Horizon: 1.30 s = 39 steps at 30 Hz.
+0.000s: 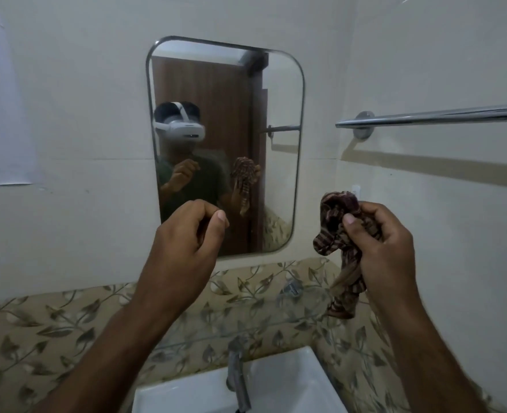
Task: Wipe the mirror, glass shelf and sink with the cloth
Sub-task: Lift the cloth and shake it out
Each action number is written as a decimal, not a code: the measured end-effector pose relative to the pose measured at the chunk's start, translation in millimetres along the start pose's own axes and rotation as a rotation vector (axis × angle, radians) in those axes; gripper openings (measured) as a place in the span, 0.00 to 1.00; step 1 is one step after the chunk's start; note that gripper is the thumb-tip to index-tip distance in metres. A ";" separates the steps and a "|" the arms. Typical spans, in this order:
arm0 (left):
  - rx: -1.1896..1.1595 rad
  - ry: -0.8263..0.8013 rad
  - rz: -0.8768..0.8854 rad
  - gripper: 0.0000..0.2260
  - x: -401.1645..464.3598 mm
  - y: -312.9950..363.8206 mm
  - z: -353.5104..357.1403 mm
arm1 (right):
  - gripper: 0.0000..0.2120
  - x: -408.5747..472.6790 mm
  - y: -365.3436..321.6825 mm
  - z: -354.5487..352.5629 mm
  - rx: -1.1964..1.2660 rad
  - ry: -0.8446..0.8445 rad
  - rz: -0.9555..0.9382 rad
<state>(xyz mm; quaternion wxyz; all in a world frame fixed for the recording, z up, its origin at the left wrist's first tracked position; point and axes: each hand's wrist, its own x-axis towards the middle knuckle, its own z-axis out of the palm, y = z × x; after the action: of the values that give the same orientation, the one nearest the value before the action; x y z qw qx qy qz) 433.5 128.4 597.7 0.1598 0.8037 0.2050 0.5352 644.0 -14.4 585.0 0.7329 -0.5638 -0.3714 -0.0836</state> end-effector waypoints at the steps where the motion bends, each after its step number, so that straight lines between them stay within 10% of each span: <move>1: 0.001 0.002 -0.001 0.08 0.6 0.3 -0.5 | 0.06 0.5 -2.1 -0.4 0.009 0.004 -0.003; 39: -0.038 0.051 -0.080 0.11 -19.4 -40.1 -8.7 | 0.03 6.4 -1.1 -5.4 -0.016 -0.016 -0.091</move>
<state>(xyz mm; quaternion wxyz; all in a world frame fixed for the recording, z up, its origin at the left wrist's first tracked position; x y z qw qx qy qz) 412.4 153.7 566.4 0.1910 0.7777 0.2307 0.5527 650.3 -17.7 589.4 0.7208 -0.5530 -0.4018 -0.1151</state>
